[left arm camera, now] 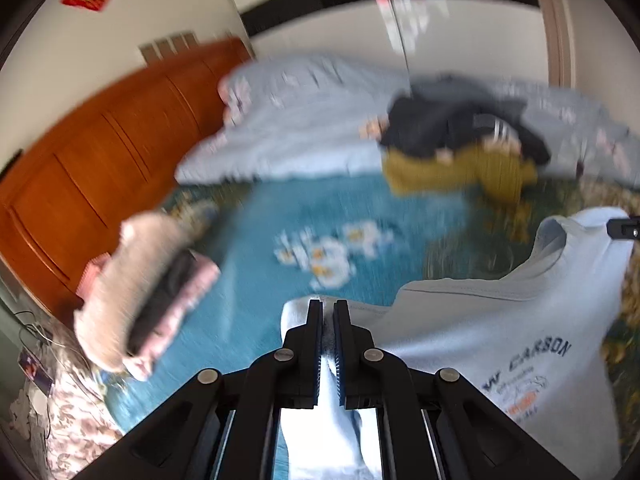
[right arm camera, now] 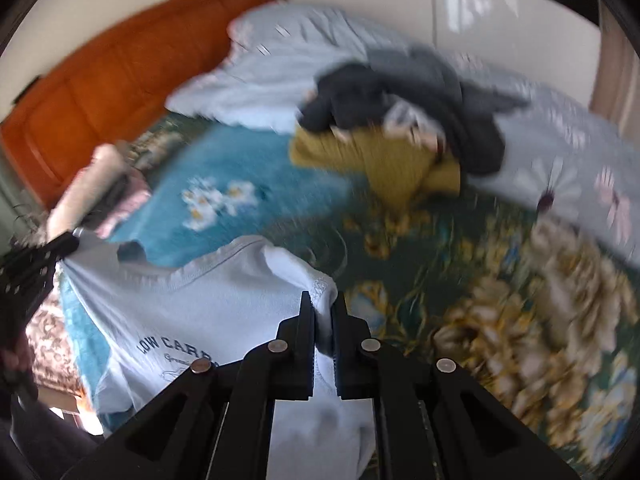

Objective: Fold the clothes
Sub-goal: 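Lift the T-shirt up with both grippers to hang it open, then lower the T-shirt flat onto the blanket and open both grippers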

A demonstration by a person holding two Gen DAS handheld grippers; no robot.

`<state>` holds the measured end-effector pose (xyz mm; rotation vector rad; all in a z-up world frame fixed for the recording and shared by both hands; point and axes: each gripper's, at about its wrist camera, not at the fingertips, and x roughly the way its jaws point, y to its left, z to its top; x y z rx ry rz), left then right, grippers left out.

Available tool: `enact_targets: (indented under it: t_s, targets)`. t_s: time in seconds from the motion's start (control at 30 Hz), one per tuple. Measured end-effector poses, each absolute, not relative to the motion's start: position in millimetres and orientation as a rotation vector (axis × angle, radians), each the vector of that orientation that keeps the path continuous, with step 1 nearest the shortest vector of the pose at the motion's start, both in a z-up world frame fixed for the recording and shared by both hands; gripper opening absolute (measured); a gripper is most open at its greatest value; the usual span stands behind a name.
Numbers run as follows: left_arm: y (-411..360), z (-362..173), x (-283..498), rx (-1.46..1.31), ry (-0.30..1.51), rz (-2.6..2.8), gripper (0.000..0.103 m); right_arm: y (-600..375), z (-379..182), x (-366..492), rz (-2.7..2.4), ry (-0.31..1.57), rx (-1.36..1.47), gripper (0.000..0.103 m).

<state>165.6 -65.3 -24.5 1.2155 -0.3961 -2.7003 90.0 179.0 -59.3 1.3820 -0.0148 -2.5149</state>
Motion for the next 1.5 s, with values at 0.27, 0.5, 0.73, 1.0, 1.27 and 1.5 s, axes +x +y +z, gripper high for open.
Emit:
enact_targets:
  t_s: [0.27, 0.5, 0.73, 1.0, 1.27, 1.5]
  targets:
    - [-68, -33, 107, 1.197, -0.466, -2.658, 0.006, 172, -45, 45, -2.607, 0.025, 1.313, 0.007]
    - [-69, -38, 75, 1.232, -0.517, -2.616, 0.006, 167, -68, 8, -2.620, -0.027, 1.377, 0.007]
    - [-77, -90, 74, 1.419, -0.464, -2.542, 0.006, 162, -125, 2, -2.549, -0.074, 1.579, 0.007]
    - [-83, -79, 59, 1.375, -0.378, -2.564, 0.010, 159, -120, -7, -2.616, -0.084, 1.543, 0.008]
    - [-115, -98, 76, 1.512, -0.170, -2.525, 0.027, 157, -137, -8, -2.526, -0.057, 1.630, 0.029]
    - [-161, -102, 133, 1.534, 0.241, -2.548, 0.039, 235, -91, 53, -2.630, -0.336, 1.462, 0.035]
